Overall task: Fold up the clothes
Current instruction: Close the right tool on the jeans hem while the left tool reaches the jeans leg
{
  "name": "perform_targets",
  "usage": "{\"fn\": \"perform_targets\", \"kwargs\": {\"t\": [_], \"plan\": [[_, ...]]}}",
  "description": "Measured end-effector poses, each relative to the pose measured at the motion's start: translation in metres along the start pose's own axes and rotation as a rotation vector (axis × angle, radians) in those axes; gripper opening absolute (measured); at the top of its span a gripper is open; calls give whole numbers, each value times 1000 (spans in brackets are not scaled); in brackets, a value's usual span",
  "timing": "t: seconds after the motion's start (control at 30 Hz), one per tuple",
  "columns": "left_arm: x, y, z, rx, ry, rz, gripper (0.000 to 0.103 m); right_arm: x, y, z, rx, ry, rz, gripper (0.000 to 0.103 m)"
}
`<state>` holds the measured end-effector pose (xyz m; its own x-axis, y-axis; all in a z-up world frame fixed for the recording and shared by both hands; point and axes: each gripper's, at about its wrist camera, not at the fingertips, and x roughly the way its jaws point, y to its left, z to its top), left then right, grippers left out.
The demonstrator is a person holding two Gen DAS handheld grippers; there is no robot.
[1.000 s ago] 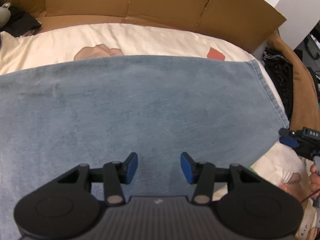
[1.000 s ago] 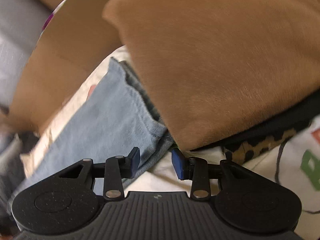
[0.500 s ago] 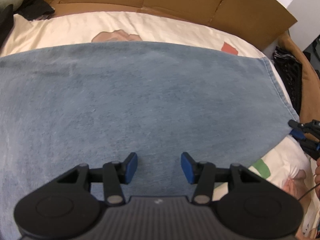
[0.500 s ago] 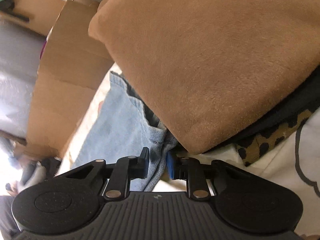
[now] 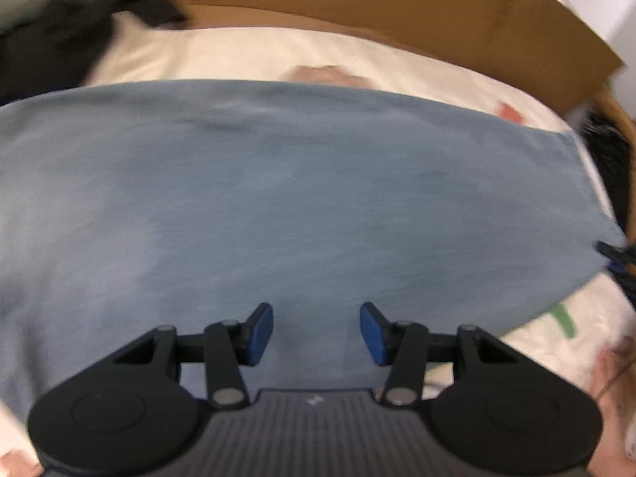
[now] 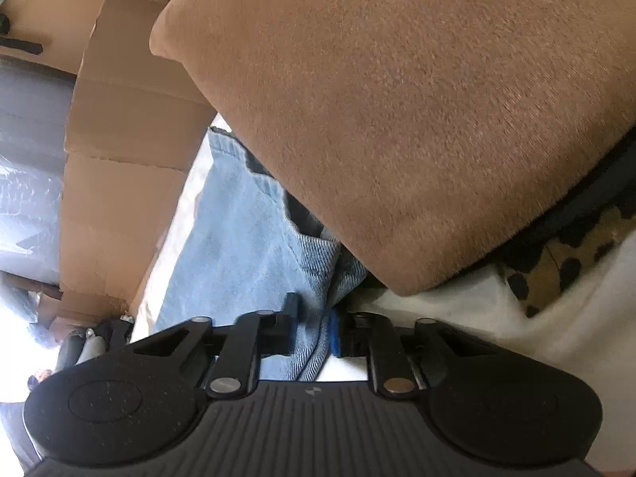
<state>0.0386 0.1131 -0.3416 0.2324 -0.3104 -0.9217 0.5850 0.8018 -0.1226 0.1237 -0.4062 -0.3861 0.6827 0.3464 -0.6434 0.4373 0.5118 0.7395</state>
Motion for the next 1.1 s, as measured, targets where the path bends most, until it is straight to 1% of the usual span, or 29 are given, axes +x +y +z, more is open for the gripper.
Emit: {"fn": "perform_targets", "kwargs": {"t": [0.1, 0.2, 0.27, 0.33, 0.37, 0.4, 0.43, 0.57, 0.63, 0.73, 0.77, 0.83, 0.87, 0.93, 1.1], "plan": [[-15, 23, -8, -49, -10, 58, 52, -3, 1, 0, 3, -5, 30, 7], [-29, 53, -17, -151, -6, 95, 52, -4, 3, -1, 15, -7, 47, 7], [-38, 76, -25, -240, -2, 128, 52, -2, 4, -2, 20, -4, 40, 11], [-47, 99, -33, -309, 0, 167, 52, 0, 2, -4, 23, -1, 24, 12], [-50, 109, -38, -338, 4, 187, 52, 2, 3, -7, 19, -4, 23, 15], [-53, 119, -43, -366, 8, 207, 52, 3, 3, -9, 15, -6, 20, 21], [-55, 130, -48, -403, 16, 223, 52, 5, 4, -11, 14, -8, 20, 22], [-62, 161, -64, -533, 31, 243, 52, 14, 5, -20, 29, -28, 32, 22], [-64, 167, -69, -552, 27, 248, 54, 20, 5, -23, 47, -31, 36, 21], [-65, 174, -79, -590, 19, 228, 54, 28, 4, -25, 87, -37, 41, 23], [-64, 177, -81, -615, 10, 208, 54, 30, 3, -23, 99, -35, 45, 23], [-69, 181, -86, -662, -10, 179, 54, 34, 1, -18, 122, -32, 52, 20], [-69, 182, -87, -677, -17, 172, 54, 35, 0, -17, 133, -30, 57, 14], [-70, 184, -90, -696, -39, 144, 54, 35, 0, -15, 149, -22, 73, 9], [-66, 187, -100, -733, -68, 100, 53, 29, 7, -9, 171, -17, 93, 7]]}}
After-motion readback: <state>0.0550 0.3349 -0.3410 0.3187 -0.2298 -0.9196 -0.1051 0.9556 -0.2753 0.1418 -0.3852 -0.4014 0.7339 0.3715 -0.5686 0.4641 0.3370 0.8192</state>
